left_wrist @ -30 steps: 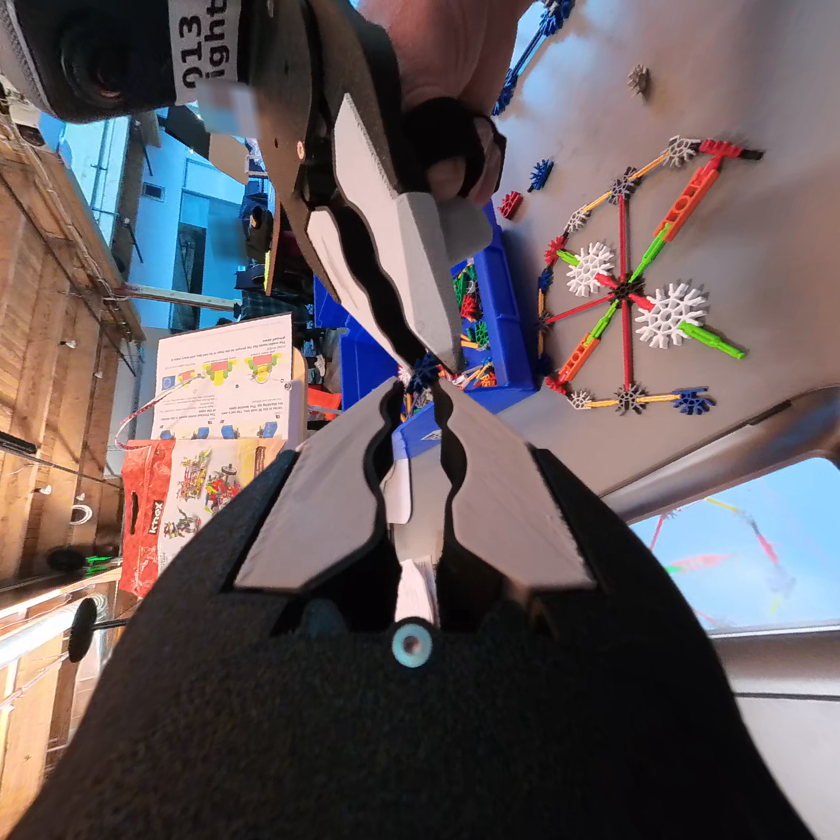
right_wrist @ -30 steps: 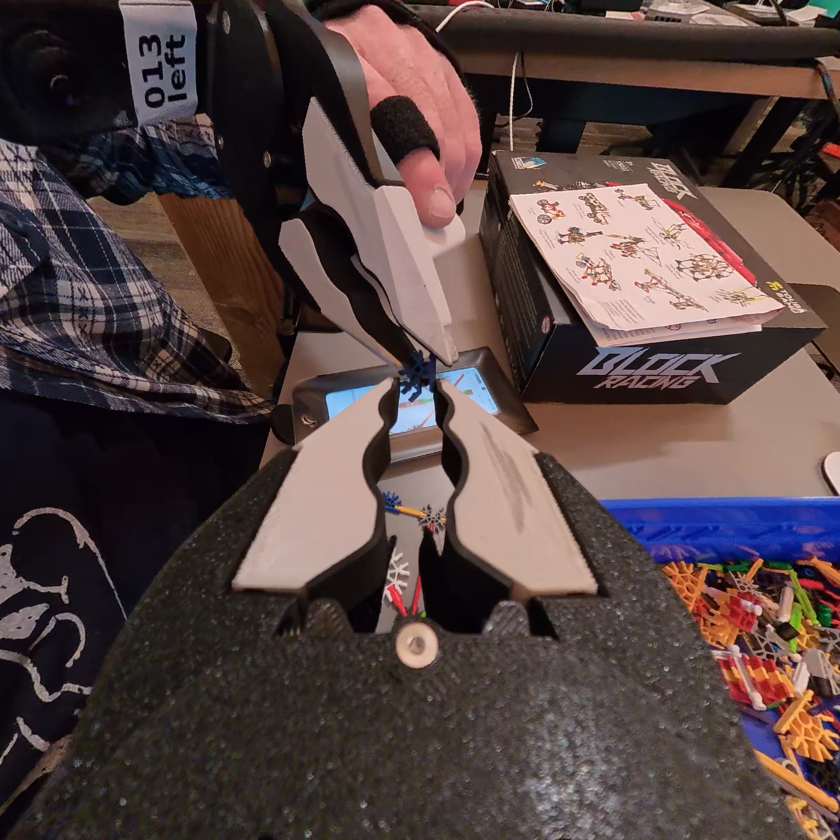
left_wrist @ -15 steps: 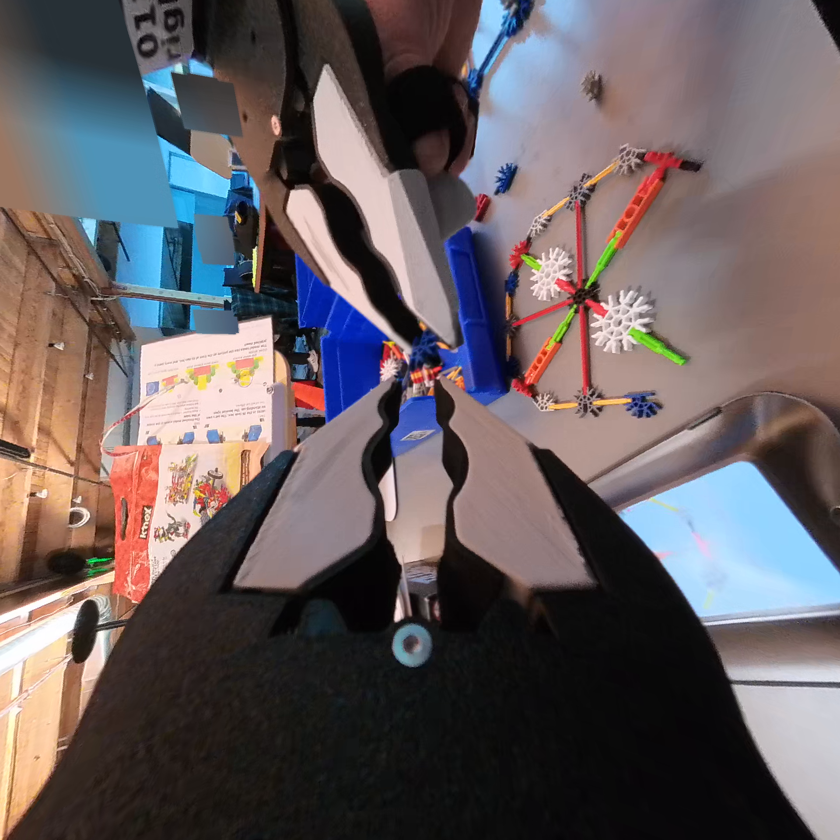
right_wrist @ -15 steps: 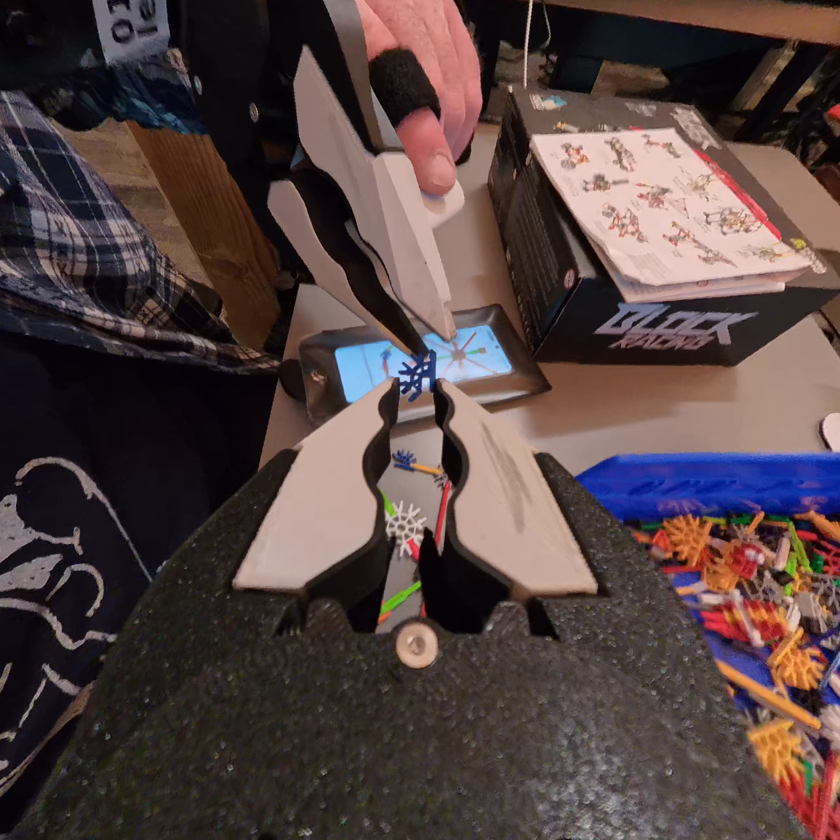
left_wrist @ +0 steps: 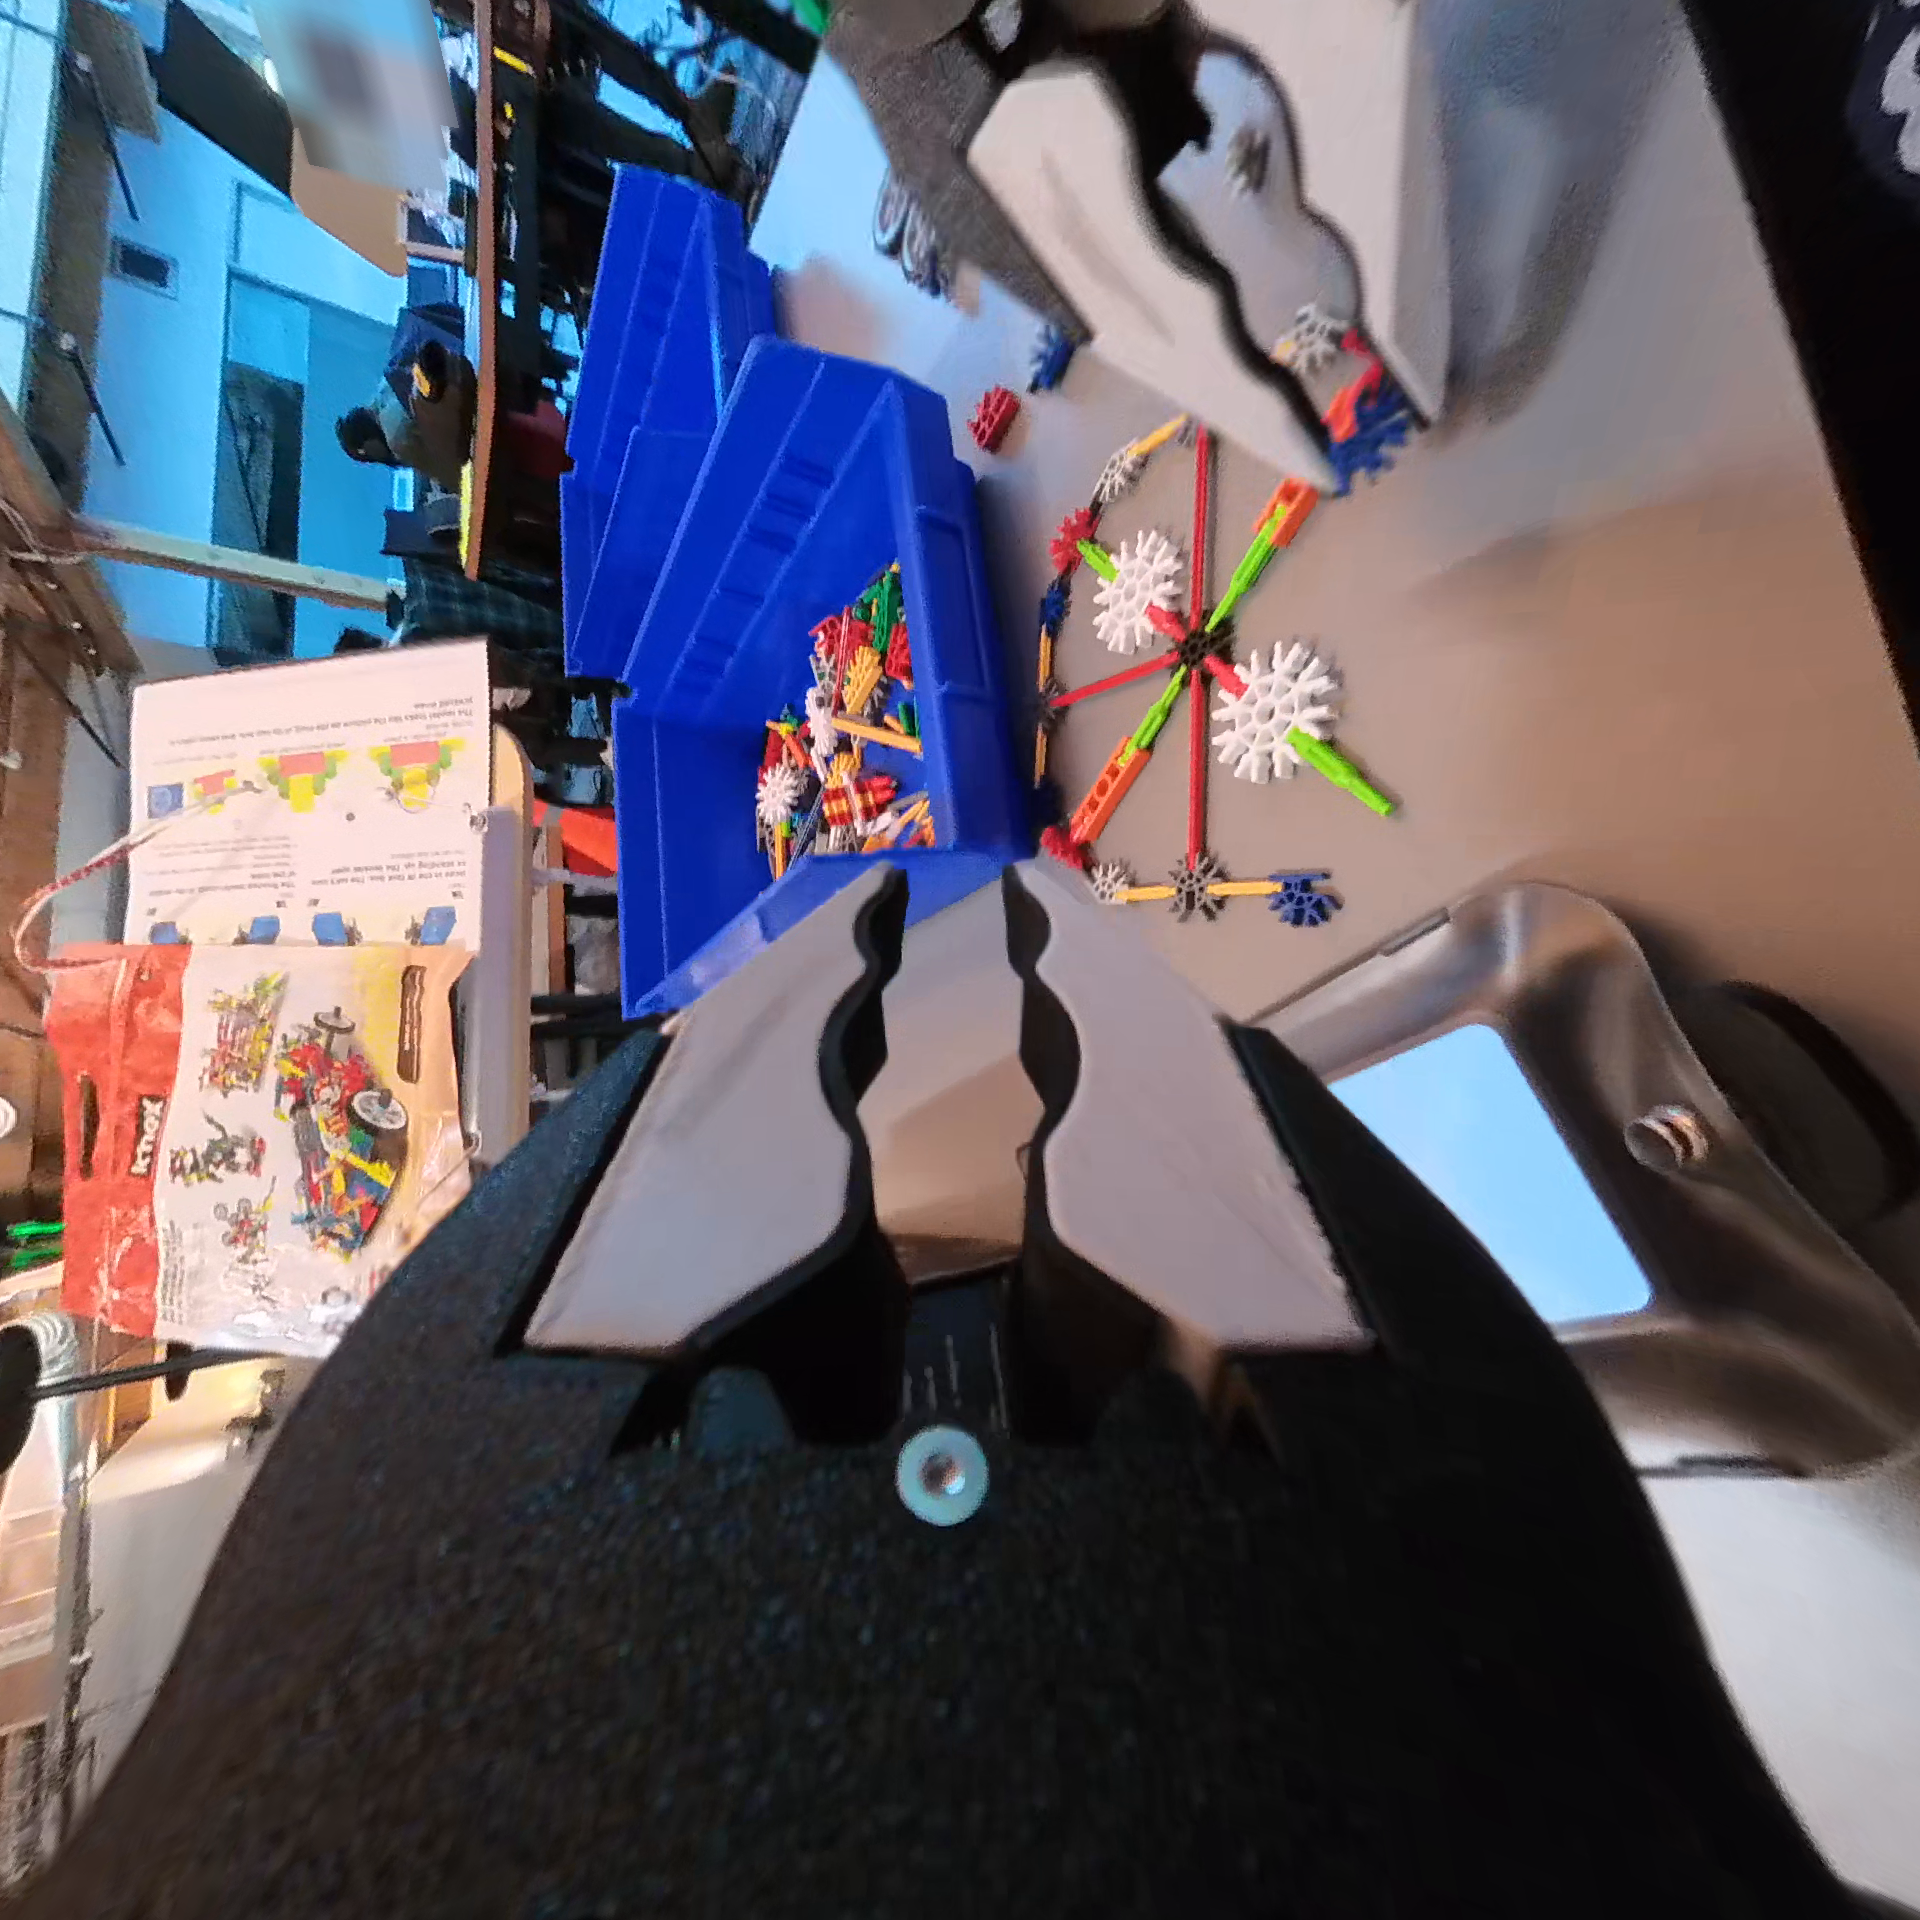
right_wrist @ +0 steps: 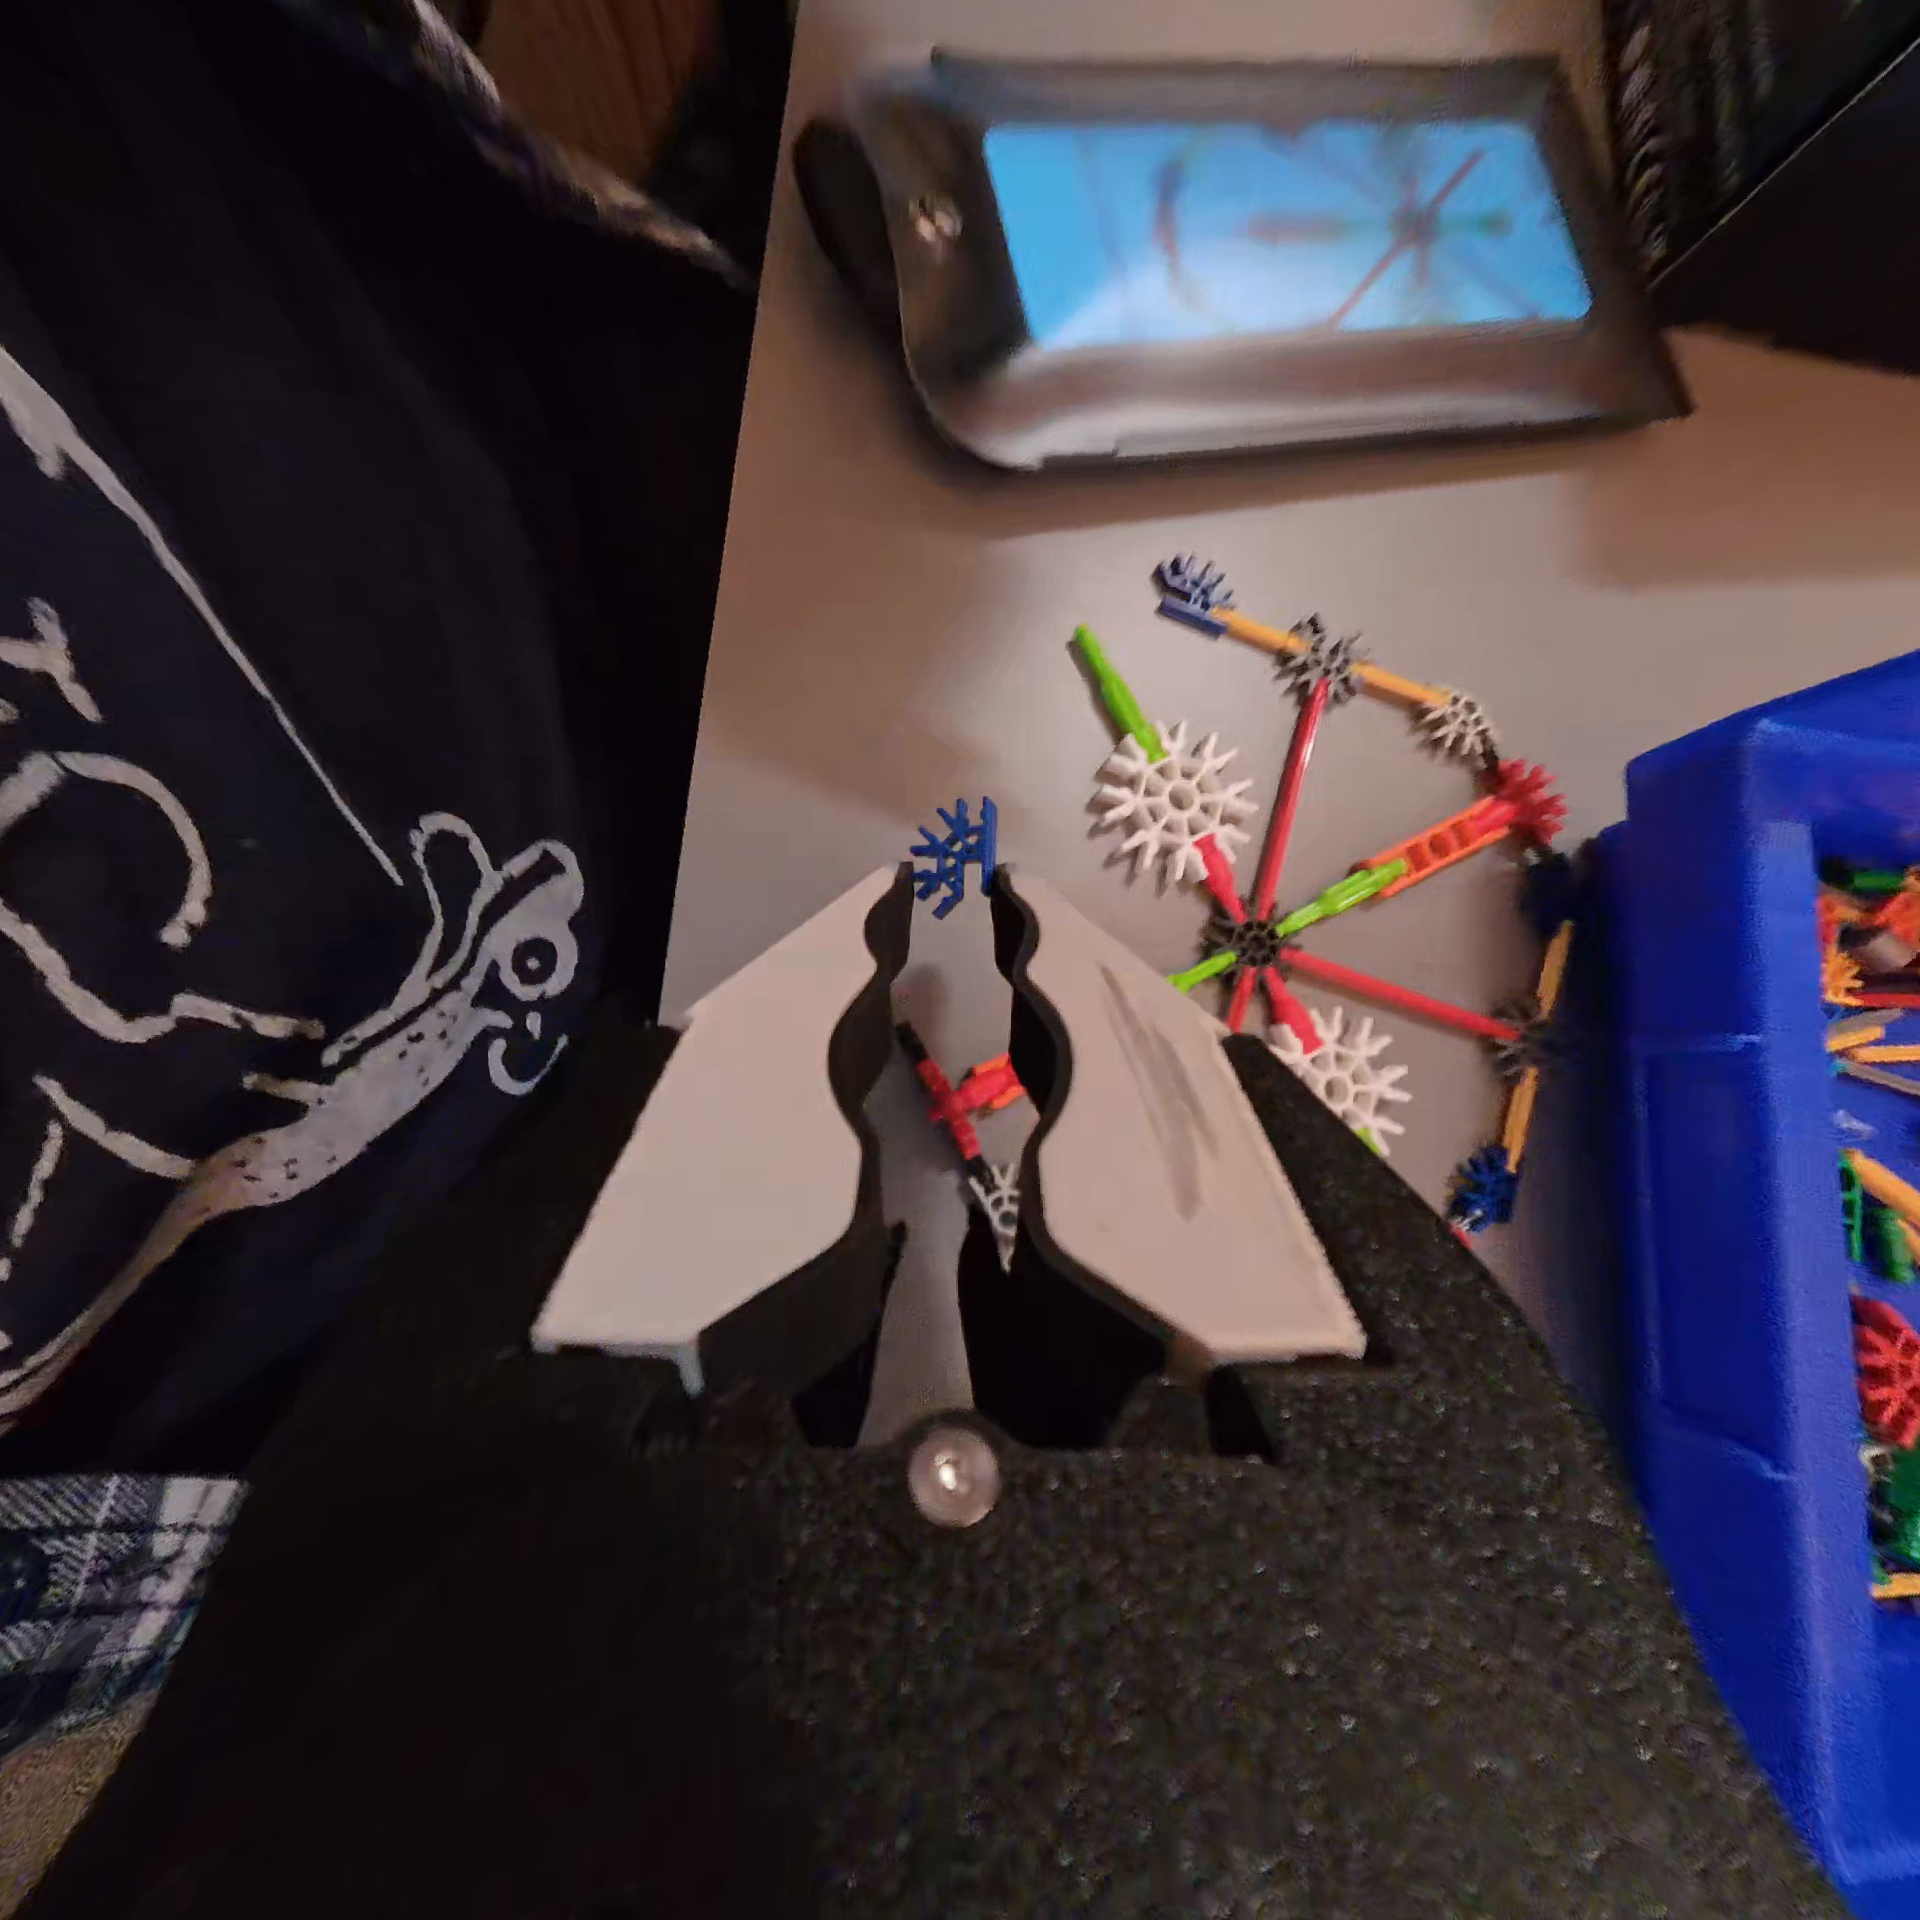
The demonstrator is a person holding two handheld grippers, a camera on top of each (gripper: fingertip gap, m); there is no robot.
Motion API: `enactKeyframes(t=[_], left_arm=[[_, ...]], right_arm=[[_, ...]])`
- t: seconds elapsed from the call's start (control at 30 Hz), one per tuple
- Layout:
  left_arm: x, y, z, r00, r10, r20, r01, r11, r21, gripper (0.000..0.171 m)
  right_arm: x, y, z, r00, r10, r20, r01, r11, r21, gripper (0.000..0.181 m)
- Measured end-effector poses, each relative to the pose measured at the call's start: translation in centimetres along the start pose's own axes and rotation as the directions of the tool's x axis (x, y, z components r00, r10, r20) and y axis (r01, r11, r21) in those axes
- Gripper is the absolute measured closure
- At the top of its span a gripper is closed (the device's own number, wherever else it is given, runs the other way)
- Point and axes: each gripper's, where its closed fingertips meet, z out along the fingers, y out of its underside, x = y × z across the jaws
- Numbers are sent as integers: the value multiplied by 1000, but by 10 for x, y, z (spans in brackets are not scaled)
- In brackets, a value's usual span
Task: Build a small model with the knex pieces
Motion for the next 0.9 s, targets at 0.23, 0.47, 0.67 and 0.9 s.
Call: enactKeyframes(t=[0.23, 0.47, 0.67, 0.9], left_arm=[[-27, 35, -21, 996, -49, 76, 55, 996, -71, 154], [-35, 49, -28, 992, -68, 102, 77, 993, -90, 154], [-26, 44, -22, 994, -81, 75, 87, 994, -73, 154], [-3, 14, -7, 993, -112, -22, 112, 994, -4, 153]], right_arm=[[-3, 9, 5, 1000, 11, 11, -10, 1000, -12, 167], [-2, 8, 5, 1000, 9, 19, -9, 1000, -12, 167], [-5, 13, 3, 1000, 2, 30, -1, 1000, -28, 167], [-16, 23, 15, 998, -43, 54, 47, 995, -86, 167]])
